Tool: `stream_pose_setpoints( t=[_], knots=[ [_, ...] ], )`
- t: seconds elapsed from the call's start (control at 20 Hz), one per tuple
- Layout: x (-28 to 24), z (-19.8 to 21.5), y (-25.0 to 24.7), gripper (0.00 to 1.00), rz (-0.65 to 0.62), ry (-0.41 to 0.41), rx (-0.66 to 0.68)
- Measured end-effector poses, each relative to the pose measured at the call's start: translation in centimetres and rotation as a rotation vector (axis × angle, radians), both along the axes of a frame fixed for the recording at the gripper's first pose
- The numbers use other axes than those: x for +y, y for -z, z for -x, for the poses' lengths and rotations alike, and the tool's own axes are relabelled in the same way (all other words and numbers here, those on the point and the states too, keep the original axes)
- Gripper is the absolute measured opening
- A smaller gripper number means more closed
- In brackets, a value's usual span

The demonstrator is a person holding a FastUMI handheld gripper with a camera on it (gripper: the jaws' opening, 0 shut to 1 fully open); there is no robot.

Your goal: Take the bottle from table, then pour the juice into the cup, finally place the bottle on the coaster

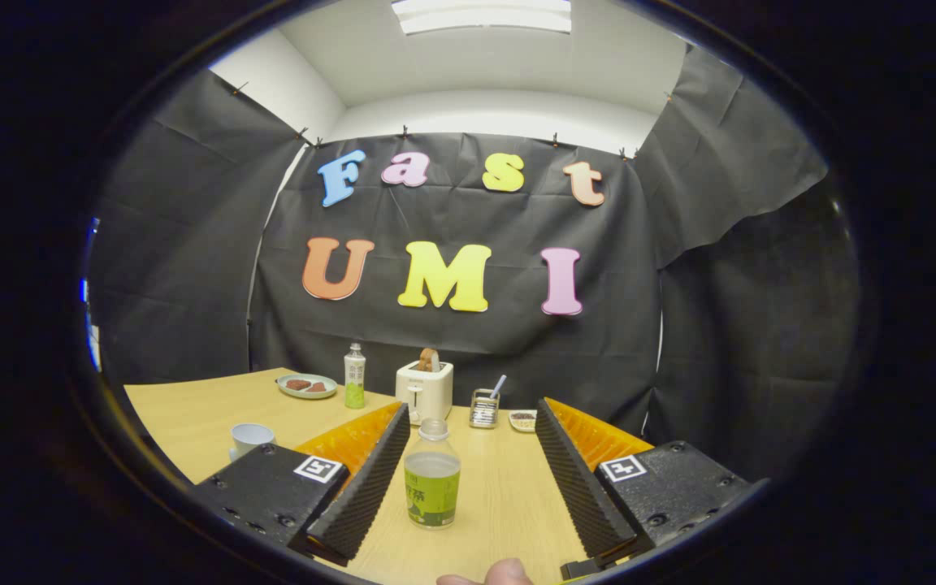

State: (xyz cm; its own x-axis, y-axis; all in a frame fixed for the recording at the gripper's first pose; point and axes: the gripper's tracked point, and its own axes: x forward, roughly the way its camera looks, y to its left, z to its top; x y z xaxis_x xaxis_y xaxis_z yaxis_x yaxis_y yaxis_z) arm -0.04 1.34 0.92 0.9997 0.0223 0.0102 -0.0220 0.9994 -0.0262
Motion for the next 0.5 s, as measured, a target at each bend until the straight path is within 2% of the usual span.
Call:
stream_pose_setpoints(
  t=[0.5],
  knots=[
    [0.6,0.5,1.8,0.99,-0.011,-0.030,0.021]
  ],
)
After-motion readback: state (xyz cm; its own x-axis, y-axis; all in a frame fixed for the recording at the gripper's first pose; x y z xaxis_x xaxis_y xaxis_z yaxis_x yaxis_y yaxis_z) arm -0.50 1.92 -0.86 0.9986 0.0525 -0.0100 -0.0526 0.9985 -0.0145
